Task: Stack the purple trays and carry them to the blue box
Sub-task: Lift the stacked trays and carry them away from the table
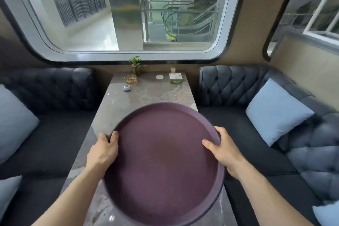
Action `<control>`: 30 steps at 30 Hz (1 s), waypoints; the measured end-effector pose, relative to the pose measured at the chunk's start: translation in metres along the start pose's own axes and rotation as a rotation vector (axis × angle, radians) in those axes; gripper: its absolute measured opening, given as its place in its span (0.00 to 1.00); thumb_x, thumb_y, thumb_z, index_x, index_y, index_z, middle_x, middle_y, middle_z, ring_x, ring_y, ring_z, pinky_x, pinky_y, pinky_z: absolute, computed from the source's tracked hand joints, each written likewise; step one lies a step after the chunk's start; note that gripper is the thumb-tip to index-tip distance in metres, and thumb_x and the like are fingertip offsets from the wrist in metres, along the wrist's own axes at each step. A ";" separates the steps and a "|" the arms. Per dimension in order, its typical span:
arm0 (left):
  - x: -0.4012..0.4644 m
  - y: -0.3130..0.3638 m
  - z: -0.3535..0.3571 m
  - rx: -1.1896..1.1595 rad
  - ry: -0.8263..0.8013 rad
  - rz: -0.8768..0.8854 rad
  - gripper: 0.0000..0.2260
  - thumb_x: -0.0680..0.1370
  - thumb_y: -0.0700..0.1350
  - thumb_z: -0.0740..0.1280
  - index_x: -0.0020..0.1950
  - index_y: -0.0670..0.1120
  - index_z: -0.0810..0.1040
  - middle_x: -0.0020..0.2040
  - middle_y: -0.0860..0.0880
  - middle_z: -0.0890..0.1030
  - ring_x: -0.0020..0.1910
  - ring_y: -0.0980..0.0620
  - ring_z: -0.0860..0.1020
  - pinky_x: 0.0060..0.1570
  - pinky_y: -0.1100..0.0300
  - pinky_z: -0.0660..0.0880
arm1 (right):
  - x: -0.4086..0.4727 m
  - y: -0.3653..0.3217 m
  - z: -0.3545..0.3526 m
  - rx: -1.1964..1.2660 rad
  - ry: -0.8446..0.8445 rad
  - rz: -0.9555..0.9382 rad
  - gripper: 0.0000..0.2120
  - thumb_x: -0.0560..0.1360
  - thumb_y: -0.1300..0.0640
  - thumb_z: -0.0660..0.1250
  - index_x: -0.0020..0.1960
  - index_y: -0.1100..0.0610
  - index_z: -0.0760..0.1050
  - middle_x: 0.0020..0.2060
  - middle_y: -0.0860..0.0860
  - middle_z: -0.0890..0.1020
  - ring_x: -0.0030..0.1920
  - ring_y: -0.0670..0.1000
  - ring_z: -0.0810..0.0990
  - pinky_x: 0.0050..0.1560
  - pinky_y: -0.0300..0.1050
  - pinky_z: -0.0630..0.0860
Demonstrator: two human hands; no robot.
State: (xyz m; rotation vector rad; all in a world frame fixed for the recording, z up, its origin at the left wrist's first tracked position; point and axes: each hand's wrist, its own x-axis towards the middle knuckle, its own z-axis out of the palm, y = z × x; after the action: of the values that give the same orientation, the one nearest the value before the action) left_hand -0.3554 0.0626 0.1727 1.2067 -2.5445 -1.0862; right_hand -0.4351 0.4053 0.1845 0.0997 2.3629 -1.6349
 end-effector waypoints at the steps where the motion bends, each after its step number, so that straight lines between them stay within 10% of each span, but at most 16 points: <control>1: -0.006 -0.003 -0.015 -0.049 0.000 0.006 0.20 0.78 0.64 0.55 0.49 0.48 0.69 0.45 0.45 0.77 0.47 0.40 0.75 0.47 0.49 0.70 | -0.013 -0.012 0.004 0.001 0.027 -0.020 0.27 0.74 0.52 0.75 0.68 0.42 0.67 0.55 0.44 0.81 0.52 0.46 0.83 0.53 0.48 0.82; 13: -0.061 -0.046 -0.183 -0.666 -0.207 0.262 0.21 0.73 0.39 0.72 0.64 0.54 0.77 0.53 0.51 0.85 0.47 0.52 0.85 0.43 0.55 0.82 | -0.155 -0.099 0.058 0.080 0.182 -0.154 0.36 0.71 0.57 0.79 0.75 0.49 0.68 0.62 0.49 0.79 0.56 0.49 0.80 0.50 0.45 0.80; 30: -0.155 -0.011 -0.179 -0.642 -0.388 0.397 0.23 0.74 0.36 0.71 0.68 0.49 0.74 0.57 0.45 0.82 0.51 0.44 0.82 0.55 0.44 0.80 | -0.301 -0.093 -0.006 0.040 0.477 -0.110 0.27 0.67 0.58 0.80 0.65 0.52 0.78 0.56 0.50 0.84 0.54 0.54 0.84 0.58 0.57 0.82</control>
State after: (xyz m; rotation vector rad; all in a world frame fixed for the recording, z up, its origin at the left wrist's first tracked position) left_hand -0.1746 0.0693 0.3251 0.3412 -2.2091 -1.9387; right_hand -0.1659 0.4056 0.3477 0.4169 2.7181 -1.8798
